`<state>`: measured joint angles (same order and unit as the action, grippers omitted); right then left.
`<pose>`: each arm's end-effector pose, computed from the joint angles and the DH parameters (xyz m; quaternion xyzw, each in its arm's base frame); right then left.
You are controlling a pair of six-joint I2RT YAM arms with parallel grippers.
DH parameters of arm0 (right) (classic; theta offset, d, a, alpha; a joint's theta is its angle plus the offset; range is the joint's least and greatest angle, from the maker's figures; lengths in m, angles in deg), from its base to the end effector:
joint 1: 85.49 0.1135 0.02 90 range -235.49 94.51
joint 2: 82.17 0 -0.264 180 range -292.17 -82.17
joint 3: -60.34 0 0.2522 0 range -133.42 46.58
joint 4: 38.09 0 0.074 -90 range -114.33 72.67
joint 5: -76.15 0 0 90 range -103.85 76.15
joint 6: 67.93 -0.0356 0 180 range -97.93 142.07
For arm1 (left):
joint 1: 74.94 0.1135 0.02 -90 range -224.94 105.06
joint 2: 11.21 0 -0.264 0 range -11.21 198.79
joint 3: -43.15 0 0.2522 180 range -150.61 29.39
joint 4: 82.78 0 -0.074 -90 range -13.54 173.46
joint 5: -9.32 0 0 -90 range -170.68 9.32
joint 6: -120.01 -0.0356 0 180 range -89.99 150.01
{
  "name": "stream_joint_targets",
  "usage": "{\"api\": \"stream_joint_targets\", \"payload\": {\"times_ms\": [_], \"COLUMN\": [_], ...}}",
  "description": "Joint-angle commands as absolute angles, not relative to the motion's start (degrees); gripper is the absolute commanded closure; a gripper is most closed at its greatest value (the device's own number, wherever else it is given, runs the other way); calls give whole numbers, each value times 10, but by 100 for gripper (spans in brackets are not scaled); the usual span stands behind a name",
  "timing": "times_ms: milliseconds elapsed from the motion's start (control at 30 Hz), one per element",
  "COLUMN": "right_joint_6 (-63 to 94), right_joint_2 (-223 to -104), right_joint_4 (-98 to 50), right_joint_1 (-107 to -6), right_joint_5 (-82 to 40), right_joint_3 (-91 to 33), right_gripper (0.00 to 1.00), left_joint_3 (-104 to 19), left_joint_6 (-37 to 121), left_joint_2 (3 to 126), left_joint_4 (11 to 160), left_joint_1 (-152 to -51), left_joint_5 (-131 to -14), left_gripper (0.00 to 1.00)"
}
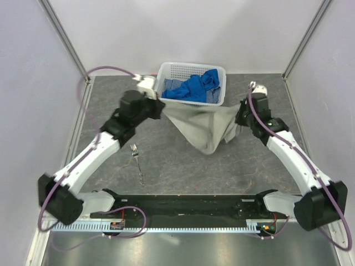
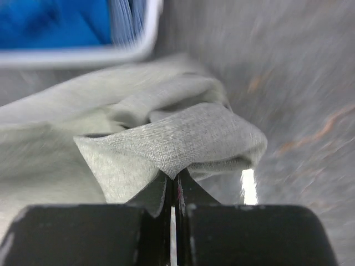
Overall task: Fold the napkin, place the utensils inside, and roll it up
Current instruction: Flatten the napkin out
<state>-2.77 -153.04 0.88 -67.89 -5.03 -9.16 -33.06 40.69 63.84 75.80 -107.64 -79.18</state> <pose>0.2579 0.0761 0.2862 0.0894 0.9010 0.0865 0.4156 0.2577 -0.1666 0.3357 0.1640 0.8039 -0.2213 0.5272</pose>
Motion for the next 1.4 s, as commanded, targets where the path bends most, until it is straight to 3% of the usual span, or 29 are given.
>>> {"api": "stream_joint_targets", "payload": {"times_ms": [0, 167, 267, 367, 400, 467, 500, 800, 1133, 1367], "right_joint_6": [23, 33, 32, 31, 28, 23, 18, -9, -30, -53], "right_joint_2": [-1460, -1404, -1410, -1446, -1456, -1472, -1473, -1494, -1606, -1593], "right_joint_4": [81, 99, 98, 114, 120, 126, 128, 97, -33, -125], "right_joint_1": [-686, -686, -687, -686, -687, -686, -686, -687, -687, -672], "right_joint_5": [44, 111, 111, 76, 57, 36, 12, -50, -215, -262], "right_joint_3": [-214, -230, -200, -162, -153, -120, -106, 17, 18, -4], "right_gripper": [100, 98, 89, 65, 47, 31, 29, 25, 26, 27], "left_joint_3": [-319, -278, -264, -255, -255, -252, -251, -218, -193, -189], "left_joint_6": [492, 513, 507, 496, 490, 482, 473, 427, 415, 413], "left_joint_2": [519, 422, 394, 397, 401, 404, 406, 406, 409, 403], "left_joint_4": [711, 656, 625, 581, 569, 546, 531, 500, 505, 509], "left_joint_1": [-996, -917, -908, -905, -905, -905, -905, -904, -904, -904], "left_joint_5": [-838, -849, -845, -838, -835, -819, -816, -844, -845, -843], "left_gripper": [98, 98, 98, 98, 98, 98, 98, 98, 98, 98]}}
